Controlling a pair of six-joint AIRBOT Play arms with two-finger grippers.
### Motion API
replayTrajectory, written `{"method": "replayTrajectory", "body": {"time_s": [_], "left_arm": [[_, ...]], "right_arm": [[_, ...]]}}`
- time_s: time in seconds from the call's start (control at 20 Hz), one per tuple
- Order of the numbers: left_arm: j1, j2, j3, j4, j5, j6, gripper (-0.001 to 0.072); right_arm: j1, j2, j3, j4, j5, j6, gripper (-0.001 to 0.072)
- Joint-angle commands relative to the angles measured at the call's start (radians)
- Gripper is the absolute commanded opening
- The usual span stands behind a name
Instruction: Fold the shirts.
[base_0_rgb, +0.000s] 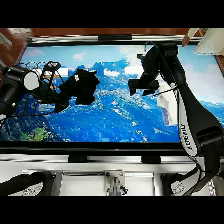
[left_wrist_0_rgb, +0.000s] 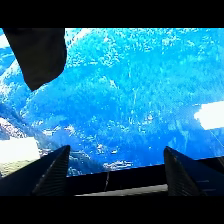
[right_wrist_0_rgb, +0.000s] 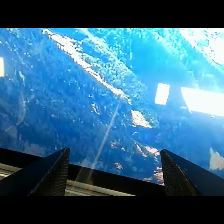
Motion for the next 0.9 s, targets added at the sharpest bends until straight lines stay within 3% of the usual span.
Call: {"method": "replayTrajectory", "body": {"time_s": [0.0, 0.85], "left_arm": [[0.001, 0.001, 0.0, 0.0, 0.0, 0.0, 0.0697], [0.001, 0.0, 0.0, 0.0, 0.001, 0.0, 0.0697]], "right_arm": [[0.001, 0.0, 0.0, 0.0, 0.0, 0.0, 0.0684], [0.001, 0.0, 0.0, -0.002, 0.001, -0.009, 0.0684]]}}
